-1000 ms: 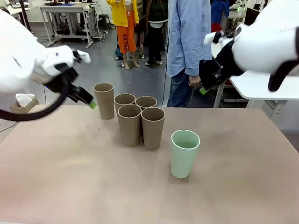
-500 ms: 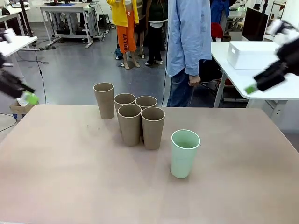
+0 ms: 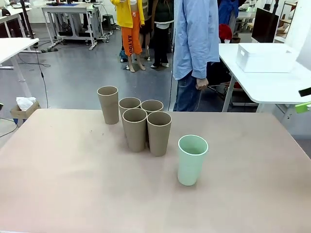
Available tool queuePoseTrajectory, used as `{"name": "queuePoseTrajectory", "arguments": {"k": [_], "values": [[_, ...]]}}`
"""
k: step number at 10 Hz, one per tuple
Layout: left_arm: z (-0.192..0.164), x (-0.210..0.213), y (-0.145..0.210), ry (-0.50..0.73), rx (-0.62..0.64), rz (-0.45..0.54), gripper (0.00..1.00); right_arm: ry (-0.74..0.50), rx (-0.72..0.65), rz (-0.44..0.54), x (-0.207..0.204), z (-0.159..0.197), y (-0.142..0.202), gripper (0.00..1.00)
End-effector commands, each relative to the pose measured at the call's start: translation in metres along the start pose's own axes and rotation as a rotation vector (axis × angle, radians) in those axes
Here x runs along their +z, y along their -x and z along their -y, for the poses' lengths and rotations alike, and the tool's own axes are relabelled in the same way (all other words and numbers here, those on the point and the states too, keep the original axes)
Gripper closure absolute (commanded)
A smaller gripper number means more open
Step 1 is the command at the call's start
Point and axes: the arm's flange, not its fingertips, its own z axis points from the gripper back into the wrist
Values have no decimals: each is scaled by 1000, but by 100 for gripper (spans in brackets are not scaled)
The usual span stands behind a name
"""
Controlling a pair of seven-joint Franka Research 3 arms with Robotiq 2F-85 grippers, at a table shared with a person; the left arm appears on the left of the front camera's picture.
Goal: Stack the cups and store them in the basket.
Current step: Pick up two Reusable plastic cups , one in each hand.
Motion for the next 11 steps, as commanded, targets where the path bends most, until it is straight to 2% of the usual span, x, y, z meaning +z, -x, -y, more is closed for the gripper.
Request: {"name": "queuePoseTrajectory", "arguments": {"k": [1,4,7,8,9,11], "values": [[19,-24,18,-24,-35,71,0,-20,28,30,-12,-34,26,0],[12,-23,10,-84,-86,122,0,-31,48,49,-12,-28,16,0],[0,-30,-5,-74,-106,154,0,-36,35,61,-17,-16,5,0],[0,-34,-10,-129,-115,162,0,-70,14,66,-16,-13,3,0],[-14,-7,-12,-69,-80,129,0,-36,19,35,-4,-5,-4,0],[-14,-7,-12,-69,-80,129,0,-36,19,35,-4,-5,-4,0]]}}
